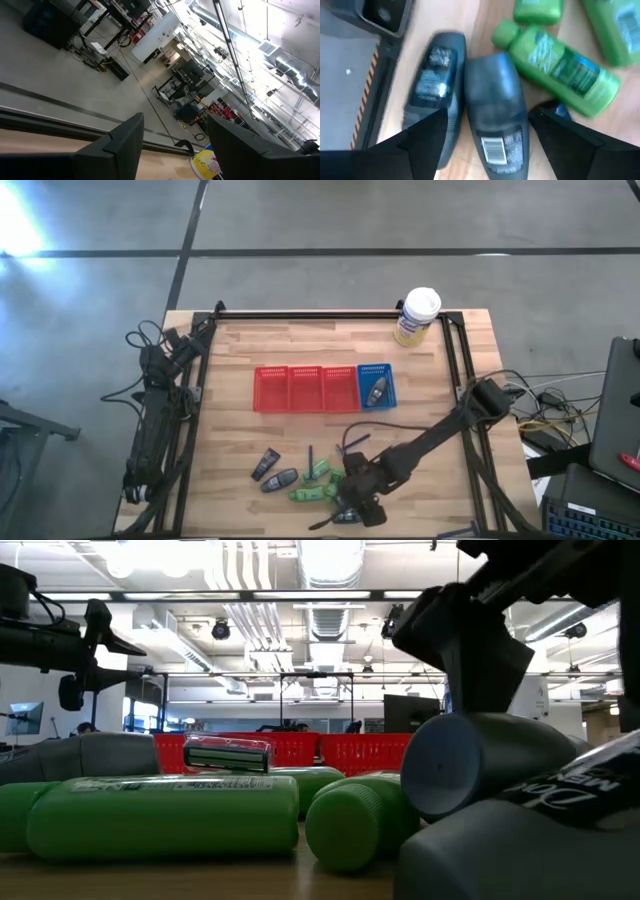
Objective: Pick & Place Travel size toiletries
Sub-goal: Put the black deodorant into the blue bin
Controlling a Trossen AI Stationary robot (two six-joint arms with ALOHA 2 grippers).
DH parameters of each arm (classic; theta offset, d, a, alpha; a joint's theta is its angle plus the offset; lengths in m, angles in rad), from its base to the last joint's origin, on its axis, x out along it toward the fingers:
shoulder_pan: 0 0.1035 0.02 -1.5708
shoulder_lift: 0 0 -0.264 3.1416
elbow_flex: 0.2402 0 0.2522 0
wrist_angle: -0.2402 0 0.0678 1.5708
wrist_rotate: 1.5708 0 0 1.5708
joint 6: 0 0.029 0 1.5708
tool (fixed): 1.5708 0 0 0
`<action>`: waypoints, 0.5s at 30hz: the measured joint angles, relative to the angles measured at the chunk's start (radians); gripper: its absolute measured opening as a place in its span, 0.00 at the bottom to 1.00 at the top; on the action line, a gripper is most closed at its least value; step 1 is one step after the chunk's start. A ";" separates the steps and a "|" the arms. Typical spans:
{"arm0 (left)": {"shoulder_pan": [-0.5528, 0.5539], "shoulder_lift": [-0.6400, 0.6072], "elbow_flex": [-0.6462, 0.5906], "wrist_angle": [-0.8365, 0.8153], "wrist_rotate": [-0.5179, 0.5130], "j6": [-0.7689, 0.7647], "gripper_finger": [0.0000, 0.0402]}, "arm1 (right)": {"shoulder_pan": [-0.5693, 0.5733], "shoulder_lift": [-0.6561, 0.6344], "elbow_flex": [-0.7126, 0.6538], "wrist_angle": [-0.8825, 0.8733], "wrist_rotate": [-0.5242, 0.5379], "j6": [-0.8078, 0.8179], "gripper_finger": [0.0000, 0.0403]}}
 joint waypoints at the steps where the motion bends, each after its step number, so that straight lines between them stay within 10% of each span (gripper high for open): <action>1: 0.000 0.000 0.000 0.000 0.000 0.000 0.55 | 0.000 0.008 0.013 -0.020 0.000 0.001 0.73; 15: 0.000 0.000 0.000 -0.001 -0.003 -0.001 0.55 | -0.011 0.079 0.044 -0.042 -0.003 -0.030 0.56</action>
